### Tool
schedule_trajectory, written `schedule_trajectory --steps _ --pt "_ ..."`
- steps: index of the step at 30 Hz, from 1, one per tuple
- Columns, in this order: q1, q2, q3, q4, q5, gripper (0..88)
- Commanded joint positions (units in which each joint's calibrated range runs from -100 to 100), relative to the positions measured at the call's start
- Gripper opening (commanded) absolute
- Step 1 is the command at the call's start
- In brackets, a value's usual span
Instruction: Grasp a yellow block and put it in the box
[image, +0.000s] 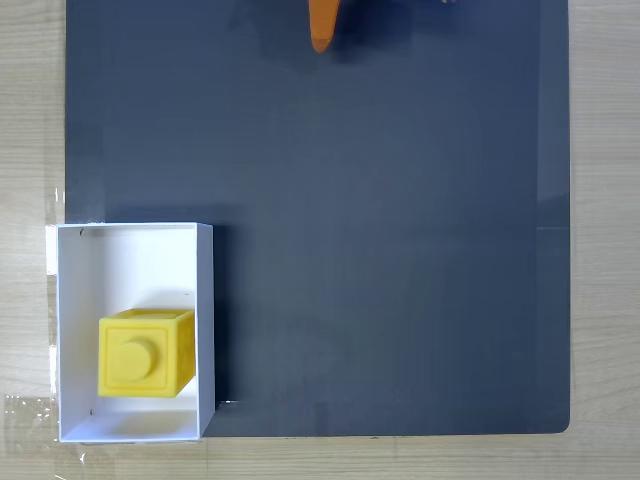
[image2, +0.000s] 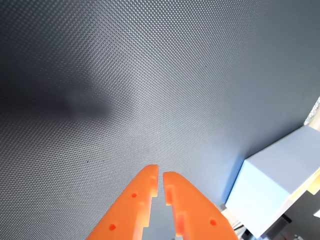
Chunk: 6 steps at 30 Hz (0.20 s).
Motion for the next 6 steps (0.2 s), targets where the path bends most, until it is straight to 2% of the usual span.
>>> schedule_trajectory --steps 1,6 --pt "0.3 0.3 -1.1 0.6 0.0 1.8" --pt "0.3 0.3 -1.1 0.6 0.0 1.8"
